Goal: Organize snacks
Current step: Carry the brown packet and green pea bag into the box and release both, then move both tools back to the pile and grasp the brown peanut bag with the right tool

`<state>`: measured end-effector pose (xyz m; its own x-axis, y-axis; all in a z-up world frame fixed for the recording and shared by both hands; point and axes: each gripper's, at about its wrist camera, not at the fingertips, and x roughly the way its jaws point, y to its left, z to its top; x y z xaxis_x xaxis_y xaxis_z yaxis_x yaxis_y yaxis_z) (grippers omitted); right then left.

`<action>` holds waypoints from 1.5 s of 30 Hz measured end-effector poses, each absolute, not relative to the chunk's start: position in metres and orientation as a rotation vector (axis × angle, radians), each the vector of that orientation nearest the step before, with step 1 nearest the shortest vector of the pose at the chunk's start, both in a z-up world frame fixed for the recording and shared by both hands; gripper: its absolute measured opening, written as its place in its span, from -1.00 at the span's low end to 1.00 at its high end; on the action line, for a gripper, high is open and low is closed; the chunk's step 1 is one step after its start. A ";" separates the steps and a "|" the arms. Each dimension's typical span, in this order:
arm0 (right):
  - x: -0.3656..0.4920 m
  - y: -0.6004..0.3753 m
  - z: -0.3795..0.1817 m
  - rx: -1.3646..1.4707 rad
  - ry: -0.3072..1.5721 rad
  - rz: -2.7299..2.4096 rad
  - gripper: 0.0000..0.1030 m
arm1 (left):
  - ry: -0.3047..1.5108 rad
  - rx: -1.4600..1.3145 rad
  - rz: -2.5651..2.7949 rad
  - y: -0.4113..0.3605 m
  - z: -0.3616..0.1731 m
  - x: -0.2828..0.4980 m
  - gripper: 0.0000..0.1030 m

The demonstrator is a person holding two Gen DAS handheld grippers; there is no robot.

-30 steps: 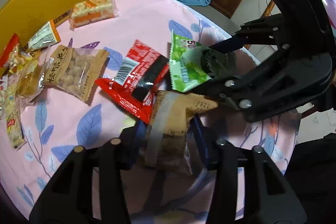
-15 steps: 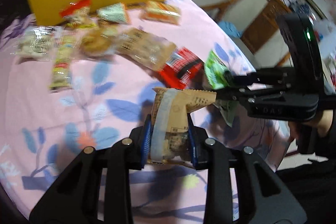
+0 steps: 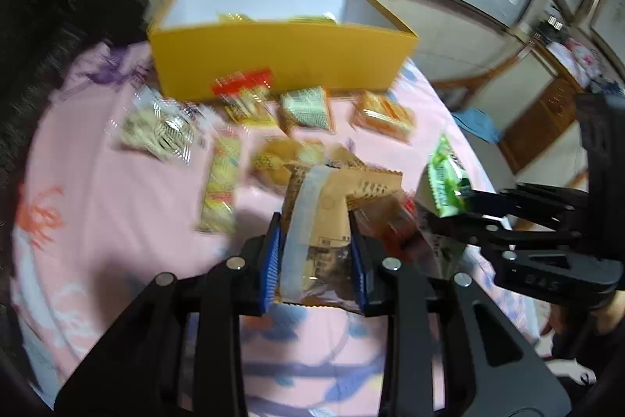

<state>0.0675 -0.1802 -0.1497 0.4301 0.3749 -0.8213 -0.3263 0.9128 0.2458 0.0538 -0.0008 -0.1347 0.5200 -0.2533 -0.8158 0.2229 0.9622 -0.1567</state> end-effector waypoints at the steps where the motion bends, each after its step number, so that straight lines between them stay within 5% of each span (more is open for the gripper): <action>1: 0.074 -0.179 -0.145 0.069 1.030 0.434 -0.29 | 0.975 -0.035 -0.264 0.000 -0.131 0.061 -0.41; 12: 0.190 -0.148 -0.062 0.041 0.857 0.386 -0.29 | 0.837 -0.060 -0.142 0.012 -0.060 0.177 -0.40; 24: 0.264 -0.140 -0.034 0.008 0.792 0.331 -0.16 | 0.802 -0.045 -0.085 0.025 -0.031 0.274 -0.39; 26: 0.275 -0.142 -0.031 0.000 0.772 0.288 0.14 | 0.777 -0.048 -0.068 0.026 -0.025 0.289 -0.13; 27: 0.282 -0.143 -0.029 -0.009 0.756 0.261 0.46 | 0.762 -0.052 -0.060 0.028 -0.023 0.293 0.58; 28: 0.287 -0.143 -0.027 -0.023 0.745 0.239 0.56 | 0.744 -0.057 -0.047 0.029 -0.019 0.298 0.96; 31: 0.296 -0.143 -0.021 -0.084 0.725 0.182 0.82 | 0.724 -0.072 -0.014 0.037 -0.010 0.310 0.96; 38: 0.258 -0.170 -0.032 -0.095 0.768 0.262 0.86 | 0.784 -0.127 -0.039 0.055 -0.026 0.275 0.96; 45: 0.161 -0.179 -0.128 -0.069 1.048 0.409 0.86 | 0.901 -0.114 -0.022 0.057 -0.078 0.208 0.96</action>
<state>0.1607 -0.1793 -0.1275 0.4314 0.2946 -0.8527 -0.3601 0.9229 0.1367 0.2078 0.0571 -0.0784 0.6210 -0.0669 -0.7810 -0.0291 0.9937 -0.1083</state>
